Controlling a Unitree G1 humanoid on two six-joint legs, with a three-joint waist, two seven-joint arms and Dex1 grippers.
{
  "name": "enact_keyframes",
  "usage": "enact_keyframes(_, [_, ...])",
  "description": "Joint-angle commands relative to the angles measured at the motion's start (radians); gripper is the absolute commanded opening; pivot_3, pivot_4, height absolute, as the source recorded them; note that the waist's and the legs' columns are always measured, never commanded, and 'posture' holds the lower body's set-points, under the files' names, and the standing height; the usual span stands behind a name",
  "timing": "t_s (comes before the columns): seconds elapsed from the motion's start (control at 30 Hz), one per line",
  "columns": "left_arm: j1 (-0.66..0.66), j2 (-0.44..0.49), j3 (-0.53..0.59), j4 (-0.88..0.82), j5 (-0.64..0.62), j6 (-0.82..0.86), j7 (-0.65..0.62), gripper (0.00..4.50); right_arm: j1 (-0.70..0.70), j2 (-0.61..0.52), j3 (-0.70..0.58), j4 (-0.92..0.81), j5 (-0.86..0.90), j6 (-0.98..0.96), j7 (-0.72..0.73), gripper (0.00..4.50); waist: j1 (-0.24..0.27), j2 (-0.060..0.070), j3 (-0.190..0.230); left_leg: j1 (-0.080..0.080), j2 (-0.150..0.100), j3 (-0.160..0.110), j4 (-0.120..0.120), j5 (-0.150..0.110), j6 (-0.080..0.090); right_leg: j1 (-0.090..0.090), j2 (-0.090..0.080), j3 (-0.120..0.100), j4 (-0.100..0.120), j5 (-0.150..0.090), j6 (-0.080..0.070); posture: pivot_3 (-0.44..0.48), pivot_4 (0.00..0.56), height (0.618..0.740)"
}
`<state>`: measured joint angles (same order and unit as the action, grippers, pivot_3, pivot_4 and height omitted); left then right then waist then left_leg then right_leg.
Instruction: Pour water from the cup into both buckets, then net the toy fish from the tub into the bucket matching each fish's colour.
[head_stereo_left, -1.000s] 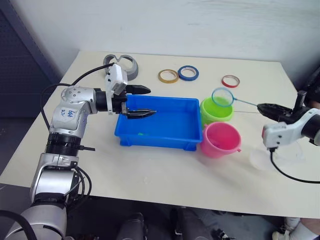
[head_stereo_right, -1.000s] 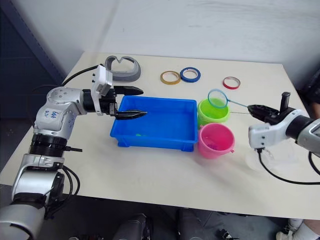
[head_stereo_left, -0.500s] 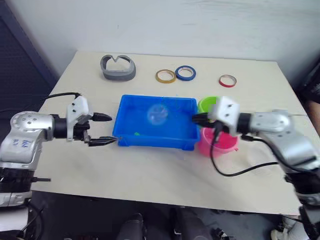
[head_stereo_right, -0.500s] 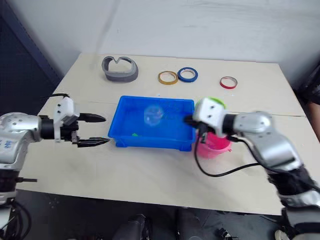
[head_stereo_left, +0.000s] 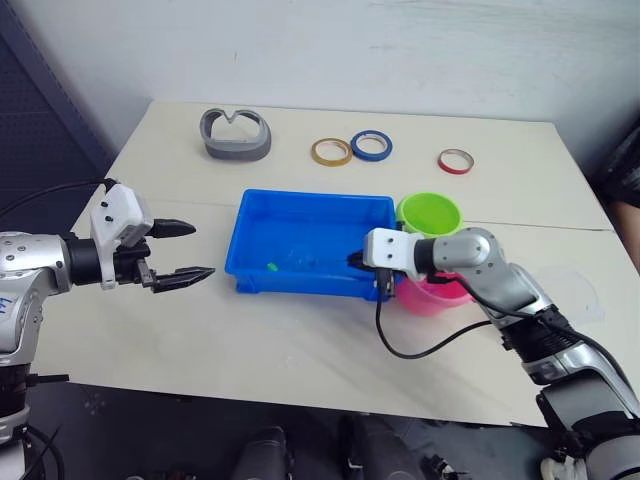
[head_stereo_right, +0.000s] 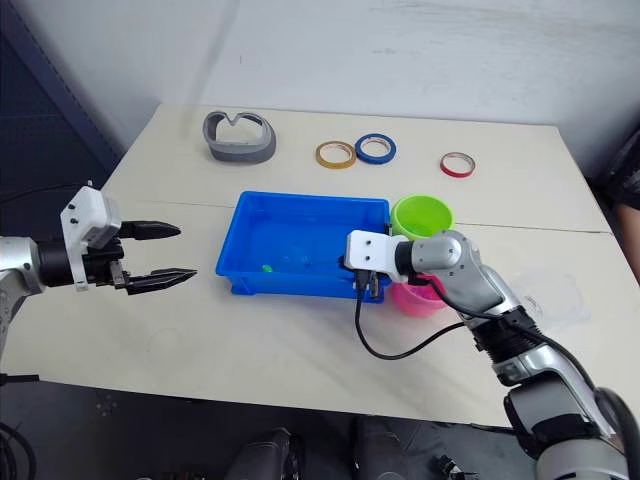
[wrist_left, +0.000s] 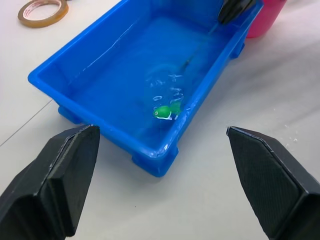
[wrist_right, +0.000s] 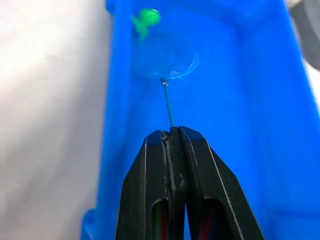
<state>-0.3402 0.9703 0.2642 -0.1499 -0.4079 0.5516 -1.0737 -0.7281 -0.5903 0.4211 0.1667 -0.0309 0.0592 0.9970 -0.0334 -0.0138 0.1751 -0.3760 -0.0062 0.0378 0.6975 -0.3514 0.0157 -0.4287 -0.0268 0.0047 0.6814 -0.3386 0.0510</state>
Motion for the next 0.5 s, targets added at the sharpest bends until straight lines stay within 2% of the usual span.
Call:
enact_keyframes(0.03, [0.003,0.018,0.035,-0.029,-0.019,0.006,0.017,4.44,-0.003,0.033,-0.032,-0.029,0.026,0.024,0.015,0.00,0.000,0.000,0.000,0.000,0.000,0.000,0.000,0.000,0.000,0.000,0.000,0.000,0.000,0.000,0.000,0.000,0.150,0.740])
enact_keyframes(0.2, [-0.007,0.011,0.020,-0.024,-0.025,0.002,0.026,4.44,-0.007,0.108,-0.108,-0.082,0.125,0.252,-0.005,0.00,0.002,0.000,0.000,0.000,0.000,0.000,0.000,0.000,0.000,0.000,0.000,0.000,0.000,0.000,0.000,0.000,0.150,0.740])
enact_keyframes(0.37, [-0.056,-0.009,-0.002,0.011,-0.042,-0.001,0.028,4.44,-0.012,0.118,-0.204,-0.162,0.232,0.508,-0.025,0.00,0.005,0.000,0.000,0.000,0.000,0.000,0.000,0.000,0.000,0.000,0.000,0.000,0.000,0.000,0.000,0.000,0.150,0.740])
enact_keyframes(0.5, [-0.176,-0.077,-0.039,0.051,-0.087,0.039,0.042,4.44,-0.001,0.087,-0.328,-0.277,0.338,0.715,-0.068,0.00,0.009,0.000,0.000,0.000,0.000,-0.001,0.000,0.000,0.000,0.000,0.000,-0.001,-0.001,0.000,0.000,0.000,0.150,0.740])
